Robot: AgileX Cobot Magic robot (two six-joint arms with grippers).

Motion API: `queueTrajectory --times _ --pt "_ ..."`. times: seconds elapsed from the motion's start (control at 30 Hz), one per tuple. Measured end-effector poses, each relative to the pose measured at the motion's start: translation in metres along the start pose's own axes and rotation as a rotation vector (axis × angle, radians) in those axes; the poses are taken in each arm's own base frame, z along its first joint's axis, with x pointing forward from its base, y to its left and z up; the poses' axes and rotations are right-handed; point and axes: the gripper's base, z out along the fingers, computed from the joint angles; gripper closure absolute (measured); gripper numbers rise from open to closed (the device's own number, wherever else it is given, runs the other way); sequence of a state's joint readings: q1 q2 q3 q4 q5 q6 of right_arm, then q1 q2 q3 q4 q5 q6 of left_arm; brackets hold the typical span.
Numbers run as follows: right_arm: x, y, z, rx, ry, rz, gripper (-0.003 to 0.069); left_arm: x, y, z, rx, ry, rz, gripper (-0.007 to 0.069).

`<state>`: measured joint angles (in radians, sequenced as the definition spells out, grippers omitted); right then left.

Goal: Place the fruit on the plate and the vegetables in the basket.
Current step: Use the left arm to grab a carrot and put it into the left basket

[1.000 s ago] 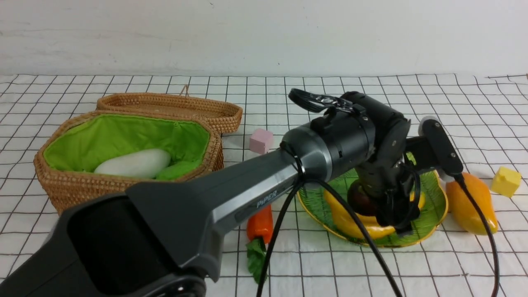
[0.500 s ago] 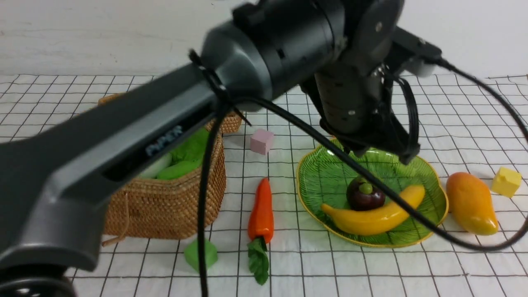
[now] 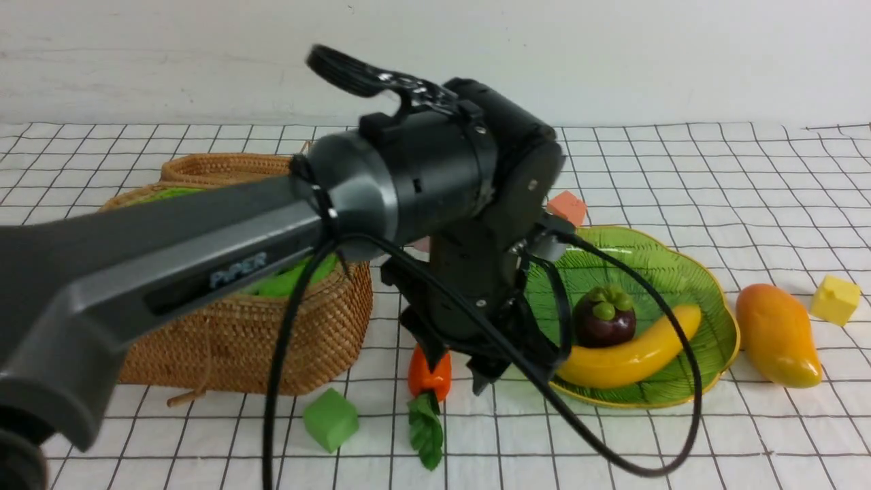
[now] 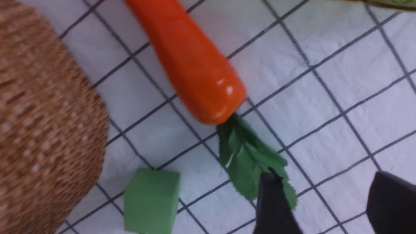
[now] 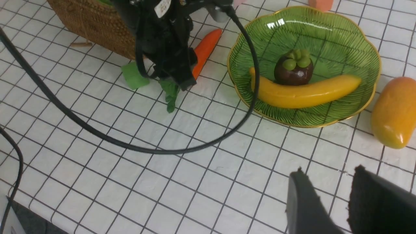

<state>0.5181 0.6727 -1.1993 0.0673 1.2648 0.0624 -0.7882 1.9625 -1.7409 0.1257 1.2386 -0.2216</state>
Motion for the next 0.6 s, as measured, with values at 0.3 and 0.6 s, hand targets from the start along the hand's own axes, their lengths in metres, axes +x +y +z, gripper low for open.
queueTrajectory --times 0.3,0.6 --pt "0.0 0.0 0.0 0.0 0.0 -0.002 0.0424 -0.014 0.011 0.041 0.017 -0.012 -0.118 0.014" --pt "0.0 0.0 0.0 0.0 0.0 -0.002 0.0423 -0.02 0.017 0.086 -0.113 0.011 -0.13 0.0139"
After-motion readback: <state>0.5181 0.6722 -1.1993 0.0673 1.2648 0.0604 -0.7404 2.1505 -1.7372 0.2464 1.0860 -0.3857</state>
